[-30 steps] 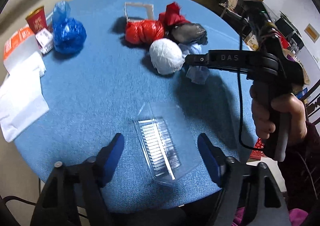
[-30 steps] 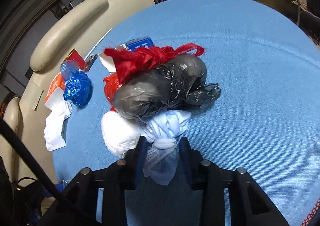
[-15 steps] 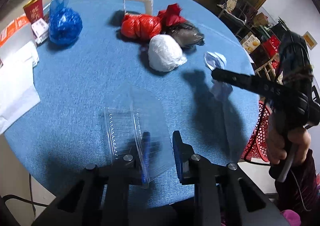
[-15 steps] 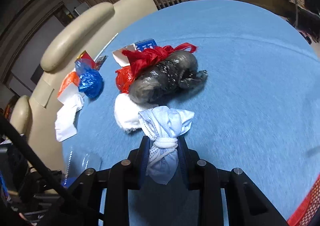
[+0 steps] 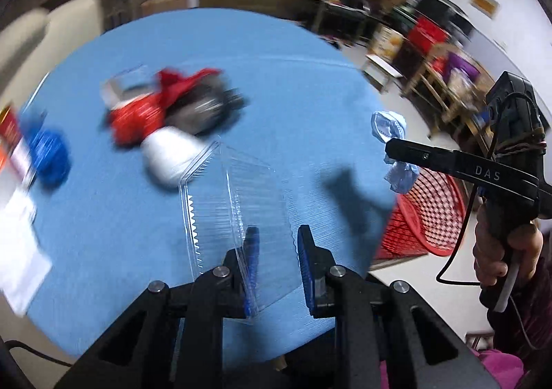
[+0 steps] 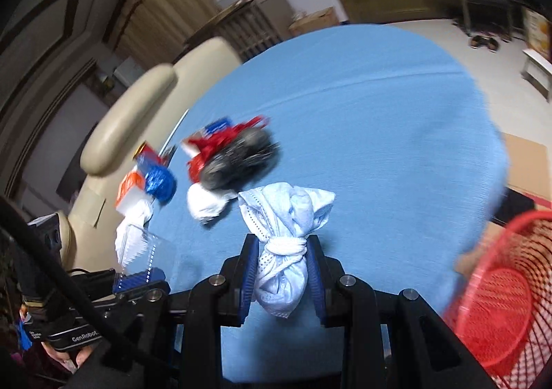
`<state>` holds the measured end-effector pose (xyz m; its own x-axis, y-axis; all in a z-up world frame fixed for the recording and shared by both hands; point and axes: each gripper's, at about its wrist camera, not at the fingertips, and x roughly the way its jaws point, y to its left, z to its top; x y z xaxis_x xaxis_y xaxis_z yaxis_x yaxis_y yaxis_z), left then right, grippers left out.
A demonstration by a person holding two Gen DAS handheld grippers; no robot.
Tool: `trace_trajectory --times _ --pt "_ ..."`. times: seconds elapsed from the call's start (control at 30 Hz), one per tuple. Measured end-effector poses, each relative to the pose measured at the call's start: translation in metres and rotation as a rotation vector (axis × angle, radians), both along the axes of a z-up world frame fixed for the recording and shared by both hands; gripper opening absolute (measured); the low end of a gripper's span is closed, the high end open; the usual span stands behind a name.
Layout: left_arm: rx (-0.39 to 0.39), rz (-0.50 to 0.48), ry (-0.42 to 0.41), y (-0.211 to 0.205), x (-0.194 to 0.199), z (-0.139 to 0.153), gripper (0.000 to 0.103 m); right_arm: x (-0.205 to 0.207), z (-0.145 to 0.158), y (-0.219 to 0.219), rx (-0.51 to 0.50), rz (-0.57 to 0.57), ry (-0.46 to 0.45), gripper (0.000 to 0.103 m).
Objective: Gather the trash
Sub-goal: 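Carry the cloth and tray in both tools over the red mesh basket, then open both tools to drop the cloth and tray into the basket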
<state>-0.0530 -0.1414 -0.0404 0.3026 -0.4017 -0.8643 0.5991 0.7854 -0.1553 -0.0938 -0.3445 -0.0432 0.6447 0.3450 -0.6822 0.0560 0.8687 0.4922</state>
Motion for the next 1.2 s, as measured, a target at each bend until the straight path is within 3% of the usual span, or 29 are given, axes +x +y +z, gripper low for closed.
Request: trace_trajectory --times 0.3,0.57,0.7,0.8,0.83,1.07,1.1,1.13,1.2 --pt "0.046 -0.309 -0.028 -0.129 -0.024 0.003 0.024 -0.081 -0.005 -0.111 0.031 -0.264 0.011 0.030" --pt "0.113 -0.539 0.016 -0.231 -0.062 -0.023 0.024 -0.133 -0.032 -0.182 0.089 -0.449 0.065 0.030" --pt "0.145 -0.603 0.038 -0.258 -0.077 -0.037 0.027 -0.146 -0.041 -0.200 0.121 -0.485 0.081 0.032" --pt "0.156 -0.611 0.043 -0.268 -0.082 -0.044 0.051 -0.155 -0.047 -0.208 0.138 -0.500 0.094 0.032" --pt "0.153 -0.612 0.037 -0.272 -0.084 -0.046 0.055 -0.160 -0.051 -0.210 0.145 -0.501 0.095 0.033" --pt "0.156 -0.592 0.046 -0.278 -0.079 -0.053 0.056 -0.169 -0.066 -0.218 0.205 -0.518 0.112 0.033" --pt "0.155 -0.583 0.046 -0.276 -0.077 -0.054 0.056 -0.169 -0.067 -0.219 0.213 -0.520 0.114 0.037" --pt "0.154 -0.575 0.046 -0.273 -0.074 -0.053 0.056 -0.169 -0.069 -0.219 0.216 -0.522 0.118 0.052" --pt "0.147 -0.547 0.049 -0.266 -0.068 -0.051 0.056 -0.170 -0.068 -0.219 0.225 -0.534 0.104 0.071"
